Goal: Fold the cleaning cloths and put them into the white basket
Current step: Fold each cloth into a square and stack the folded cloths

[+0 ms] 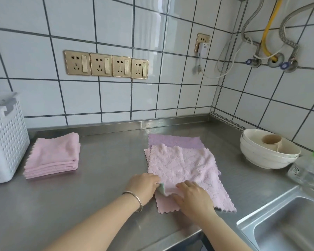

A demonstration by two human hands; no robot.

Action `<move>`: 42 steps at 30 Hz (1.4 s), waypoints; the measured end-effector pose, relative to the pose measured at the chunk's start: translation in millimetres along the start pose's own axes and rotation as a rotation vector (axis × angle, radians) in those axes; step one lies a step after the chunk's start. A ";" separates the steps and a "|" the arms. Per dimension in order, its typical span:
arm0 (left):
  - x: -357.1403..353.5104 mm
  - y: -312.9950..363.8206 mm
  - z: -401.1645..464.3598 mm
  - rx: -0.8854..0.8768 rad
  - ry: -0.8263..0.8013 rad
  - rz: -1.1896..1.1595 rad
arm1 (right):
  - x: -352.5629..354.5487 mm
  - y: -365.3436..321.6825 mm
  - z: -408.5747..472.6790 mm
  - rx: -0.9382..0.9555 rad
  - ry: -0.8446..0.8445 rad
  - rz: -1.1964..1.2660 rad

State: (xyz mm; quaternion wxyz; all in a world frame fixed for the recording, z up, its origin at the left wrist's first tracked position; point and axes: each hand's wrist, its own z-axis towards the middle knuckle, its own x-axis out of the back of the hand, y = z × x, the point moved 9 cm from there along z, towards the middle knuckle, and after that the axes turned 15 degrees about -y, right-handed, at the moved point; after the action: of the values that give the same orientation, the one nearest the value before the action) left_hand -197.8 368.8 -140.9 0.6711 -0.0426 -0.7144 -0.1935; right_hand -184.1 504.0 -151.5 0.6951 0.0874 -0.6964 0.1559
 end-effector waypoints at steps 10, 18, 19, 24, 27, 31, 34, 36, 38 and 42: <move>137.3 -32.8 -1.4 0.093 0.419 -0.483 | 140.0 88.3 0.9 -0.378 0.276 0.131; 248.4 -77.0 -82.8 0.075 0.709 -0.598 | 235.6 34.6 -2.8 -0.034 0.433 0.768; 253.7 -87.7 -96.1 0.089 0.725 -0.609 | 234.1 22.0 0.8 0.001 0.411 0.859; 243.4 -147.0 -139.3 0.281 0.611 -0.560 | 198.8 -36.1 29.7 0.032 0.284 0.986; 240.0 -183.5 -177.9 0.411 0.581 -0.509 | 177.6 -80.8 45.9 0.085 0.214 0.987; 262.3 -195.9 -234.6 0.391 0.627 -0.540 | 183.3 -129.3 43.8 0.178 0.191 1.090; 261.6 -193.9 -280.8 0.329 0.636 -0.607 | 188.9 -157.2 19.4 0.304 0.177 1.157; 239.5 -203.1 -307.4 0.303 0.573 -0.667 | 170.9 -171.5 4.7 0.392 0.074 1.183; 199.6 -212.4 -332.3 0.329 0.457 -0.697 | 132.8 -182.7 -9.2 0.427 -0.113 1.113; 107.8 -202.3 -365.7 0.366 0.170 -0.558 | 39.1 -177.3 -34.6 0.387 -0.444 1.033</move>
State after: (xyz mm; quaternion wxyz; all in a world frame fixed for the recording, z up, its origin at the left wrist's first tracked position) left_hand 71.6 38.9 -71.2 0.6461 0.2916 -0.6629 -0.2411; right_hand -92.3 353.4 -96.1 0.3382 -0.1072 -0.7365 0.5759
